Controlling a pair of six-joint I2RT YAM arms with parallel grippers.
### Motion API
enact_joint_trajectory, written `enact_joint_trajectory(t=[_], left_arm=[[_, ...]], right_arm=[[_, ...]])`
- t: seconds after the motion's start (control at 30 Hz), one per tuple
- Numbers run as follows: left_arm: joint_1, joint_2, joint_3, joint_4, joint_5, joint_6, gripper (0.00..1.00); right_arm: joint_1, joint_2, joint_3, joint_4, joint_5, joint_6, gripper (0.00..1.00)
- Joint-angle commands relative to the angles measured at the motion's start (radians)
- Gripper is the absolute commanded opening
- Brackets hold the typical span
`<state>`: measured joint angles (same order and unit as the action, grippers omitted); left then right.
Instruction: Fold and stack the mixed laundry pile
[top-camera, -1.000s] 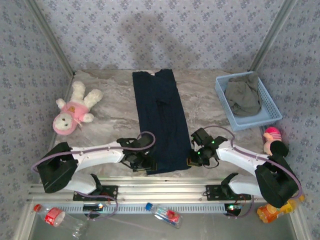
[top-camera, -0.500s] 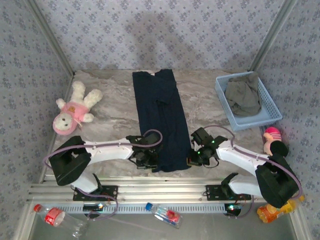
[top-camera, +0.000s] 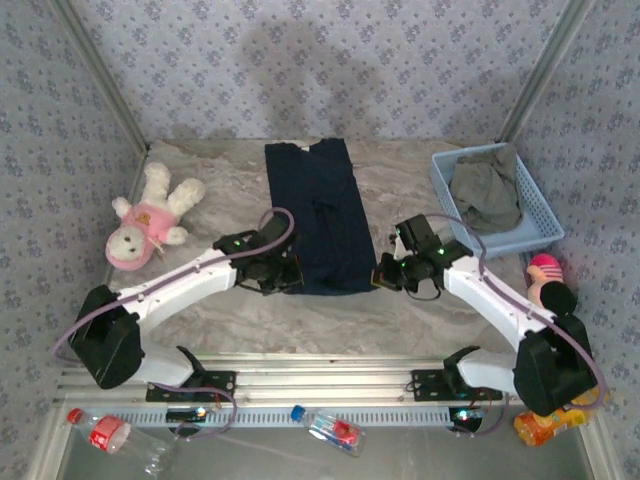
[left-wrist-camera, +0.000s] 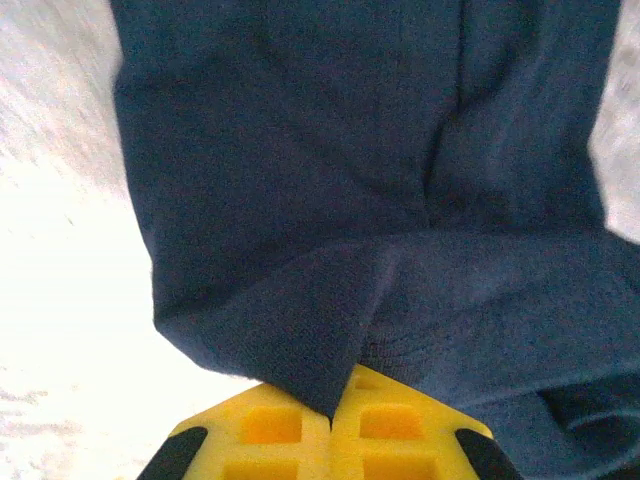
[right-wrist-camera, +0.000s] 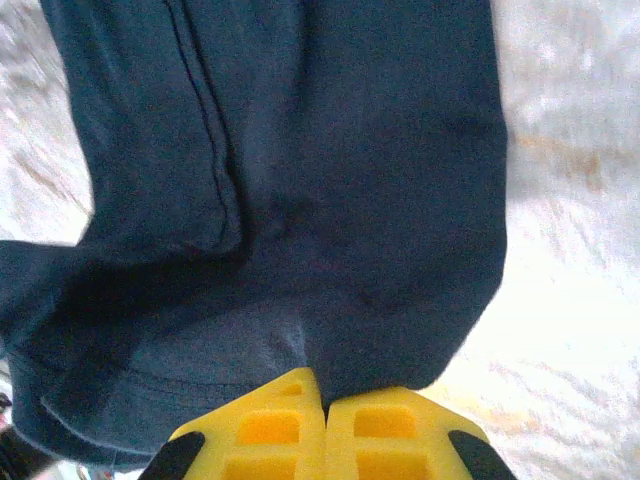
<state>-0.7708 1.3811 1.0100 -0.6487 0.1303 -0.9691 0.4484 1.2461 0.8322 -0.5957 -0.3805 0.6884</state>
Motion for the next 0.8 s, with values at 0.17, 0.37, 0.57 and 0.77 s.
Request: enact_joint_trajectory(t=[0.17, 0.37, 0.57, 0.77], left_arm=[[0.170, 0.088, 0.101, 0.043, -0.032, 0.062, 0.00], [0.279, 0.227, 0.212, 0.069, -0.001, 0.121, 0.00], [0.360, 0.462, 0.453, 0.041, 0.047, 0.201, 0.00], [0.425, 0.701, 0.791, -0.131, 0.053, 0.231, 0.85]], right_arm=[[-0.076, 0.300, 0.320, 0.084, -0.037, -0.051, 0.00], [-0.129, 0.536, 0.562, 0.096, -0.038, -0.085, 0.00], [-0.167, 0.759, 0.789, 0.092, -0.054, -0.038, 0.00], [-0.212, 0.956, 1.047, 0.164, -0.111, 0.033, 0.49]])
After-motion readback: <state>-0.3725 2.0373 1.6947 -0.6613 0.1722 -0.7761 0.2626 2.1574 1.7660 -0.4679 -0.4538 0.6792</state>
